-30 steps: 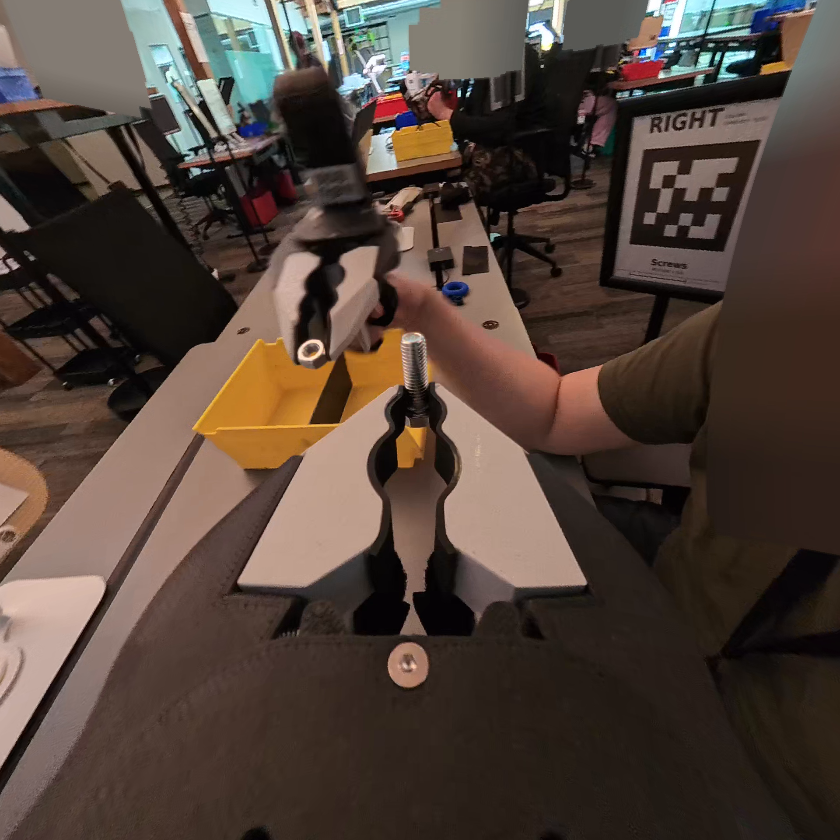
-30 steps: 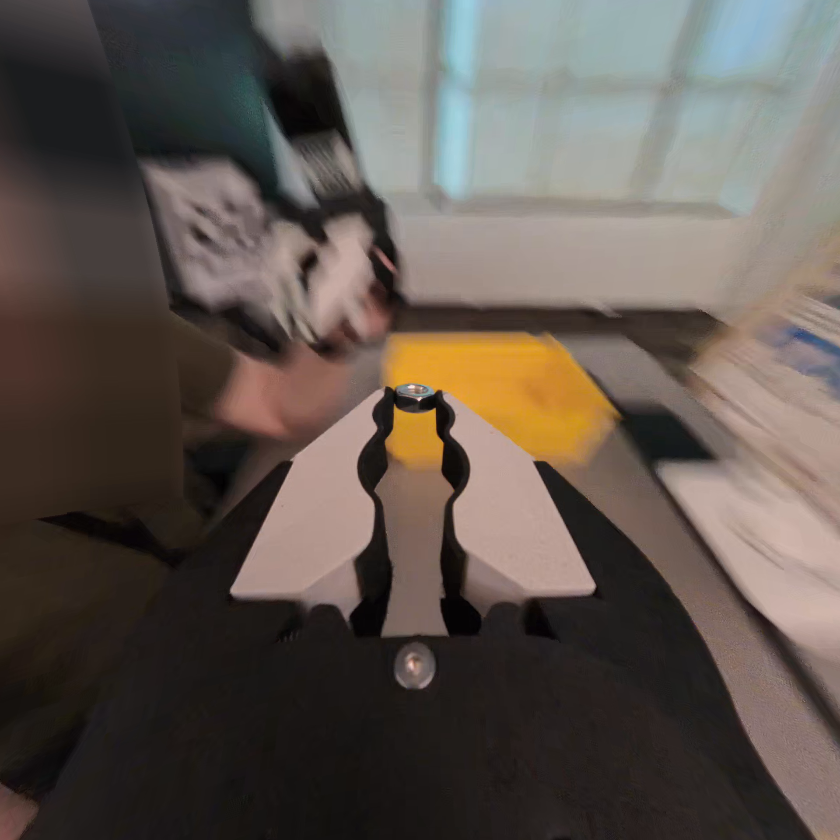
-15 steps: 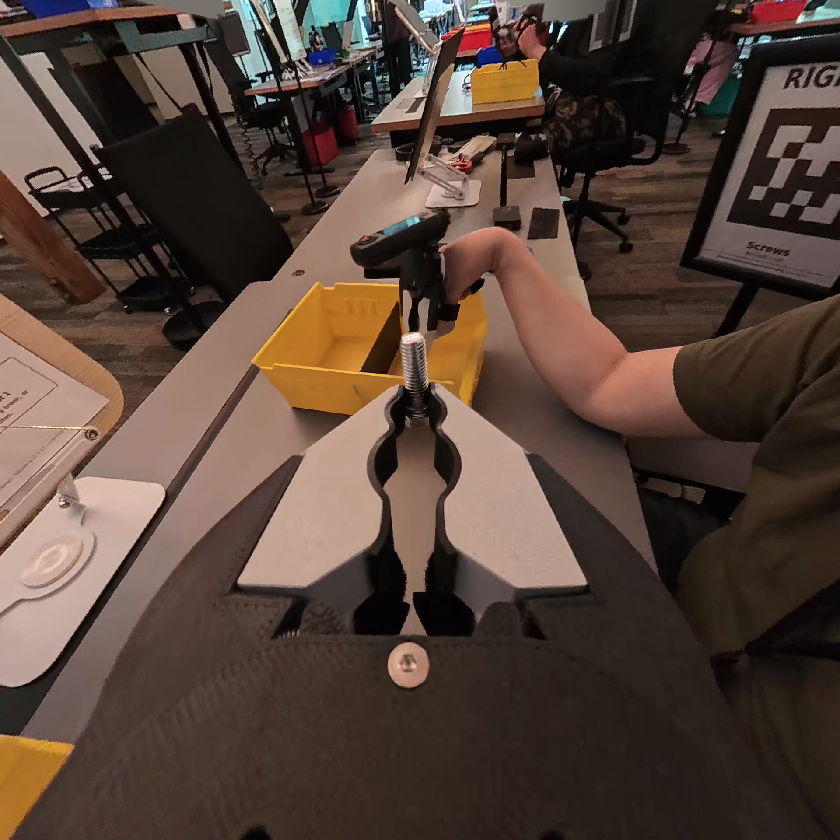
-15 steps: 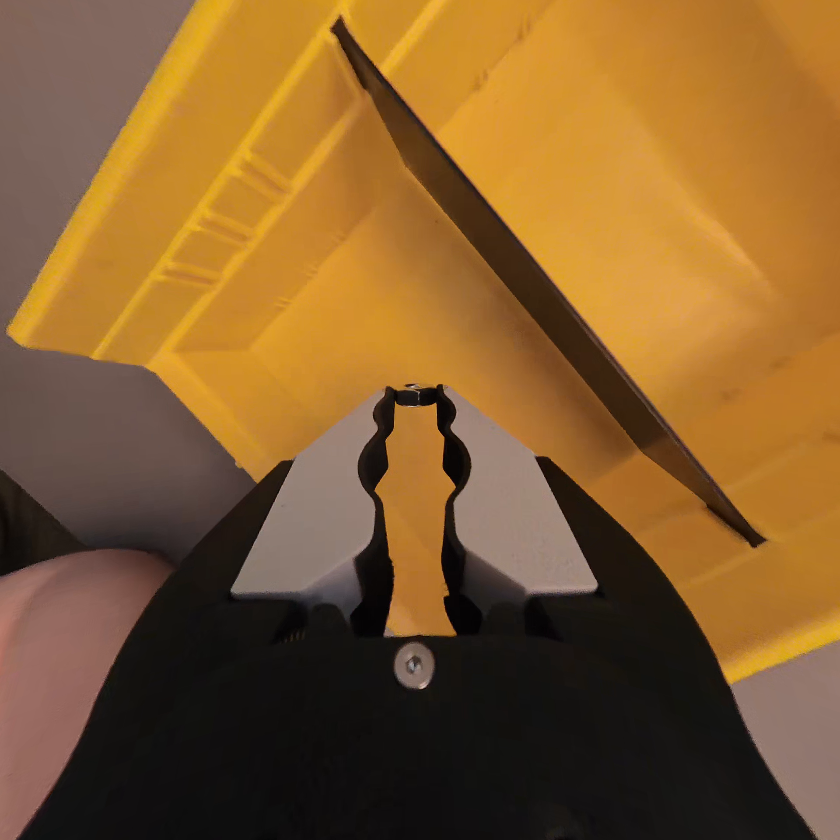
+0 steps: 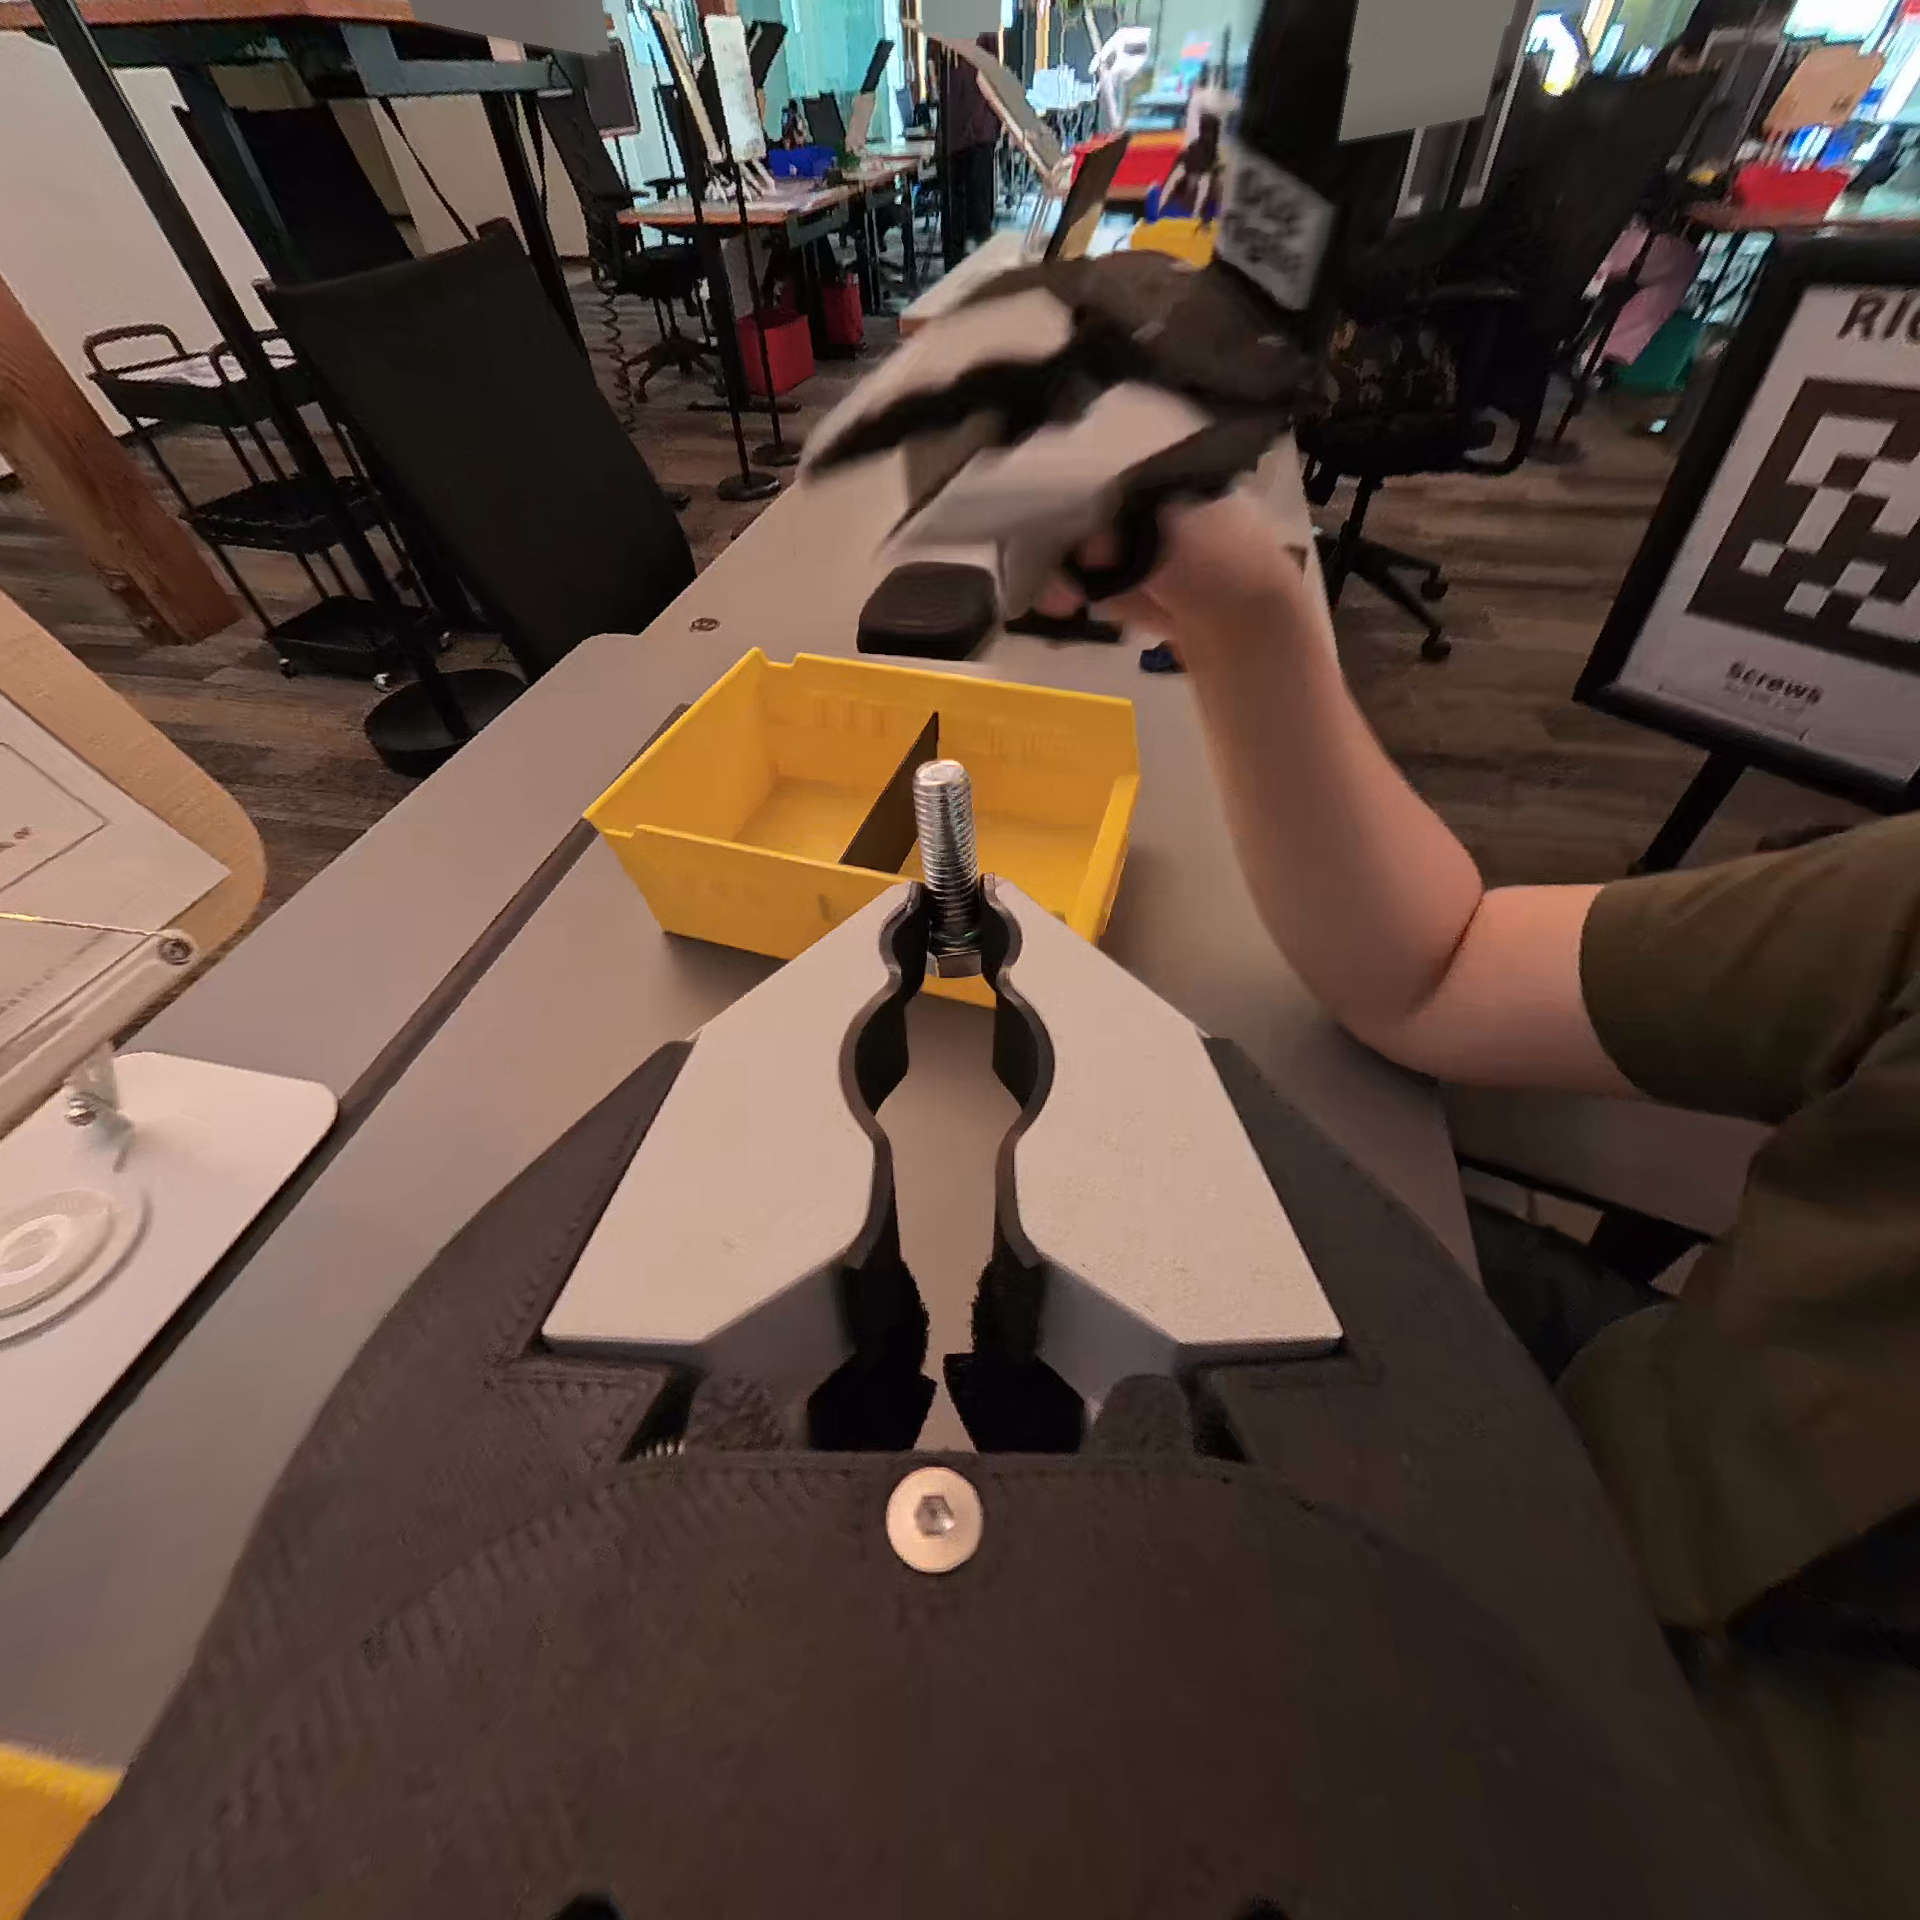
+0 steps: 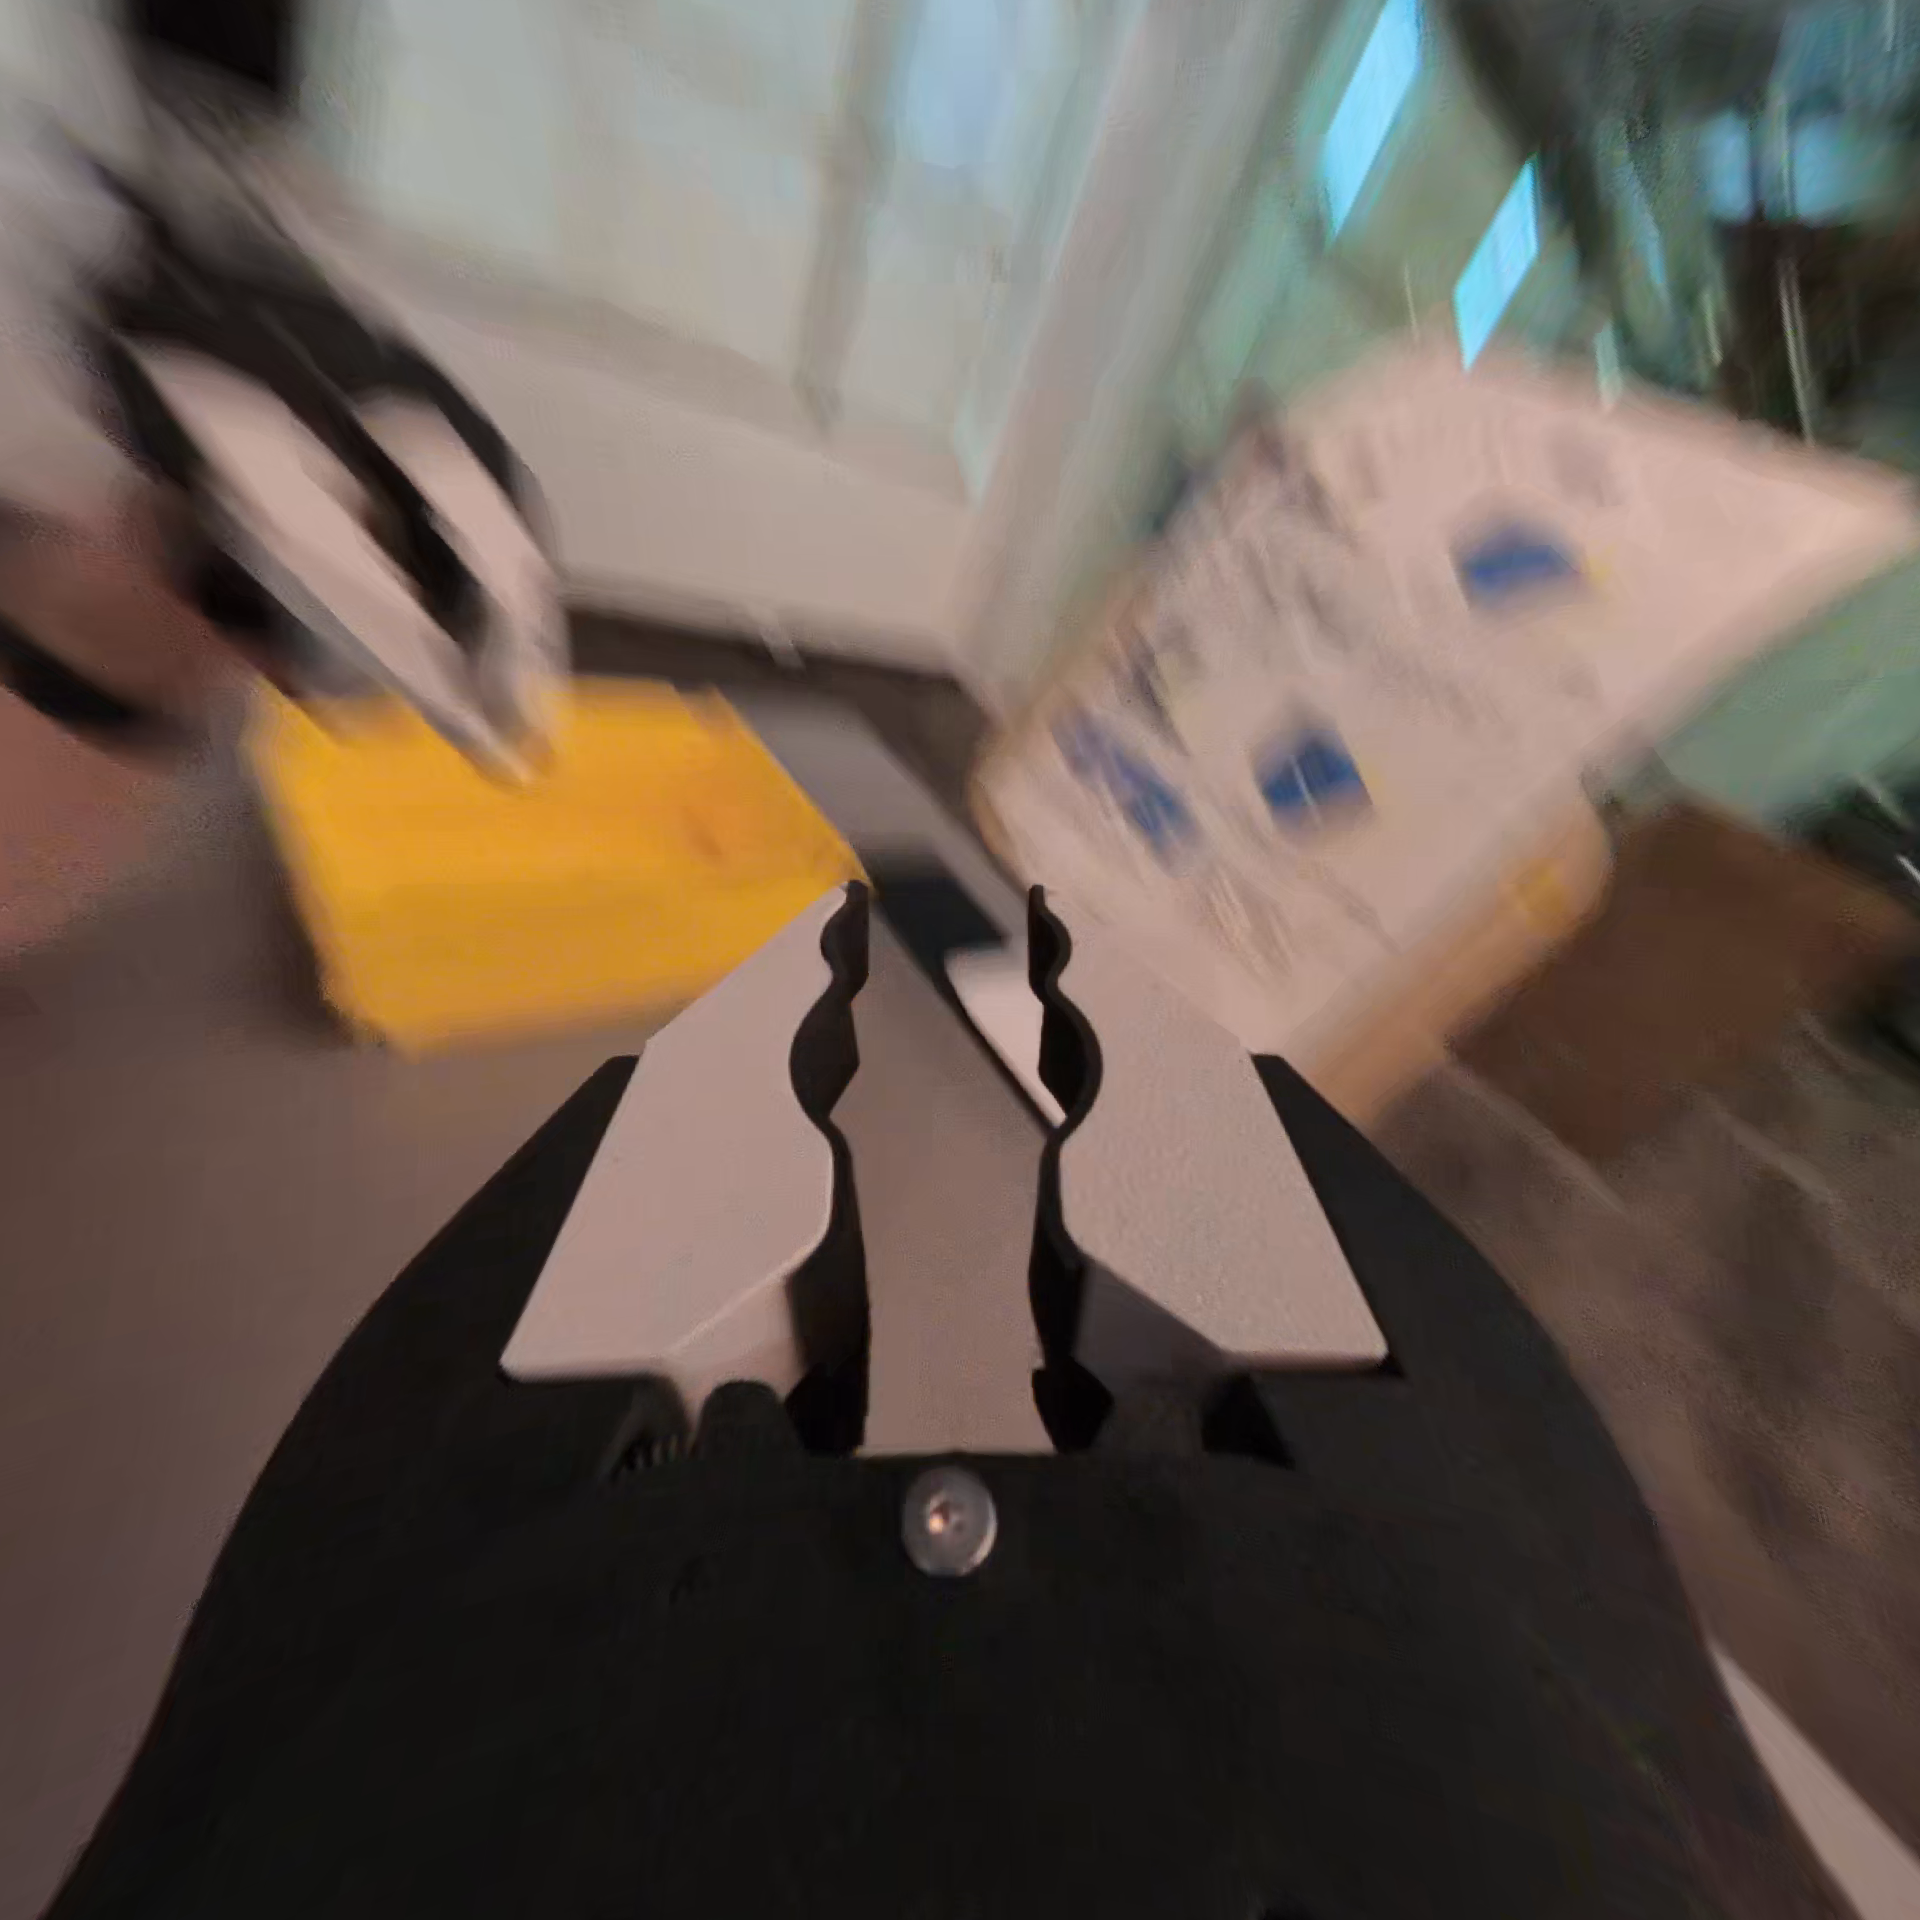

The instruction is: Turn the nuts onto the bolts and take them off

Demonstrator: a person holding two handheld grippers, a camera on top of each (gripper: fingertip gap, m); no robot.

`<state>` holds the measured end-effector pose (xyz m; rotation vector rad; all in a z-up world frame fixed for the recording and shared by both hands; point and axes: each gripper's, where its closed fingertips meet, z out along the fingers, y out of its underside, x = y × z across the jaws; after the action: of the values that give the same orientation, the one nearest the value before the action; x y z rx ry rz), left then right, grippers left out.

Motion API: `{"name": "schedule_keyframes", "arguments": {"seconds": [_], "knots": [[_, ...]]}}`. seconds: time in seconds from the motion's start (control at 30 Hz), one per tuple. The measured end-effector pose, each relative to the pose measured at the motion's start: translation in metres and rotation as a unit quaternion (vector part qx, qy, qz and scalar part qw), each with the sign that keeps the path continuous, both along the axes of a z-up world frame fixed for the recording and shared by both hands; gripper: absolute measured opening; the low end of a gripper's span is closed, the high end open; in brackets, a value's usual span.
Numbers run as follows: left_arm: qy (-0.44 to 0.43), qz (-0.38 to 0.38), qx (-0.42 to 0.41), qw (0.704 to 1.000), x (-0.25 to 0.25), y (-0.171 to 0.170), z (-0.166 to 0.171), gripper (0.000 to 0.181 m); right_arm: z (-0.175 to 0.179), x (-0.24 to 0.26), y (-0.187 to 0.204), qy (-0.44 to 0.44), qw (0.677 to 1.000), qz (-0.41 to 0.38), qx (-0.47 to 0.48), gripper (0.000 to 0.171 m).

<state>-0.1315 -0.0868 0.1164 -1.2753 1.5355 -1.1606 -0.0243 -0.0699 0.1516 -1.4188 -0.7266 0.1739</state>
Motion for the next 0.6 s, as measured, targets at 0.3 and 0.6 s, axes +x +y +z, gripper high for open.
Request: {"name": "schedule_keyframes", "arguments": {"seconds": [0.3,0.6], "knots": [[-0.025,-0.004,-0.024,0.999,0.005,0.002,0.004,0.007,0.018,-0.102,-0.012,0.199,0.944,0.255,-0.060,0.026],[-0.034,-0.039,-0.019,0.998,0.001,-0.012,0.010,0.008,-0.007,-0.122,-0.018,0.171,0.921,0.321,-0.139,0.007]]}}
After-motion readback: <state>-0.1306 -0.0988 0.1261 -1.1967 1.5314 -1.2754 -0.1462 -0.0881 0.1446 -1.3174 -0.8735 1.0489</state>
